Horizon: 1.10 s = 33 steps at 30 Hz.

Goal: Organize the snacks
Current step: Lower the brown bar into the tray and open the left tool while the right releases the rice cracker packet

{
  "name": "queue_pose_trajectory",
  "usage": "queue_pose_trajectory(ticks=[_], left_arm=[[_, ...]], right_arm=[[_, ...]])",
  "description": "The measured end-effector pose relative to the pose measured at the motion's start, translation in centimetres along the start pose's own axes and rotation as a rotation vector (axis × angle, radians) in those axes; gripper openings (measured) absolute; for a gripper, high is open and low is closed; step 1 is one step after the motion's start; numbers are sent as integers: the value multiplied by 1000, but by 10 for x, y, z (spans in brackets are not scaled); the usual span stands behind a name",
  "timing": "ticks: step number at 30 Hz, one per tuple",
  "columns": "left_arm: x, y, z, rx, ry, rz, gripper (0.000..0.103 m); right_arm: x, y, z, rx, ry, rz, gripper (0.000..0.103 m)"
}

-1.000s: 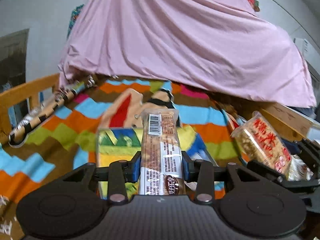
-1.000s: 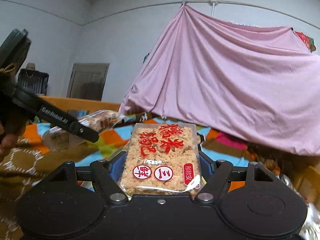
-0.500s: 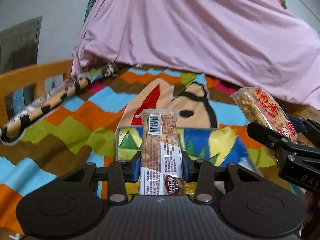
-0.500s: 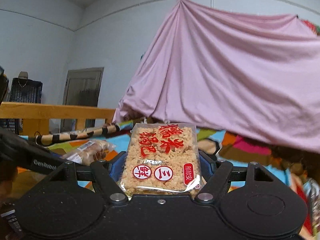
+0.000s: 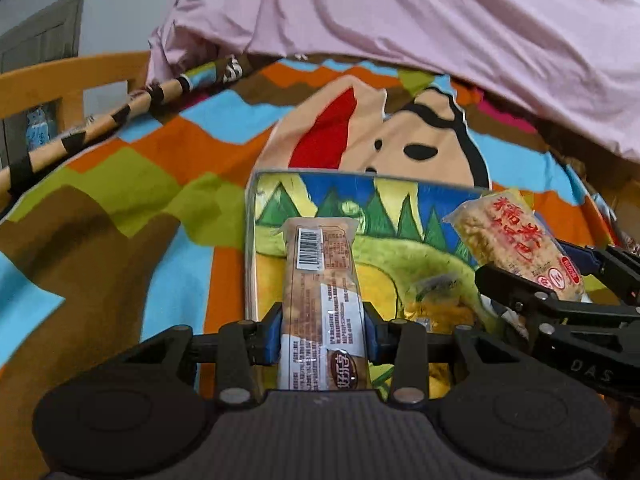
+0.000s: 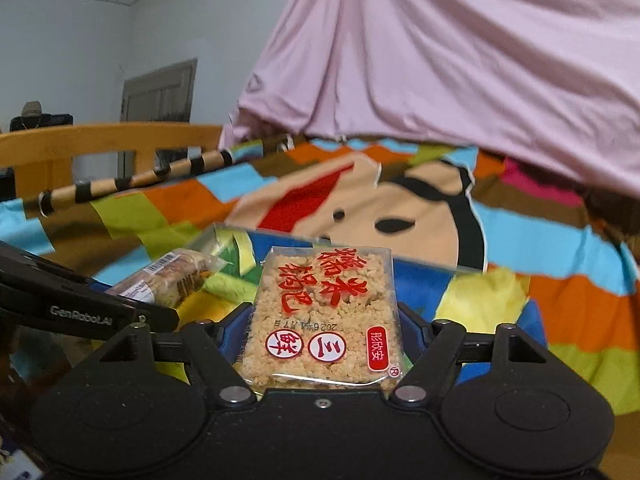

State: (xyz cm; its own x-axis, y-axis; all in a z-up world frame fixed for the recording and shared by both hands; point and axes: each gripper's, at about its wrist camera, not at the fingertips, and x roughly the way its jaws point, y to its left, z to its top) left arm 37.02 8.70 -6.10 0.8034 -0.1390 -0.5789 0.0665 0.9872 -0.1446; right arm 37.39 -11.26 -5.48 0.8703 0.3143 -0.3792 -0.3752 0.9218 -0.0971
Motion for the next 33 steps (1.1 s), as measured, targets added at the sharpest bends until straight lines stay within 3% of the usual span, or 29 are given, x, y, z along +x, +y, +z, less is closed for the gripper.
queue_pose_trajectory(ticks=[16, 21, 26, 33], left_arm=[[31, -7, -3, 34, 120, 8, 43], [28, -6, -2, 25, 116, -2, 45], [17, -3, 1, -9, 89, -19, 62], [-16, -1, 11, -54, -8, -12, 78]], right_arm=[[28, -1, -28, 24, 134, 14, 76], [30, -3, -28, 39, 152, 23, 77], [23, -4, -23, 35, 138, 29, 87], [-1, -8, -6, 23, 85, 7, 91]])
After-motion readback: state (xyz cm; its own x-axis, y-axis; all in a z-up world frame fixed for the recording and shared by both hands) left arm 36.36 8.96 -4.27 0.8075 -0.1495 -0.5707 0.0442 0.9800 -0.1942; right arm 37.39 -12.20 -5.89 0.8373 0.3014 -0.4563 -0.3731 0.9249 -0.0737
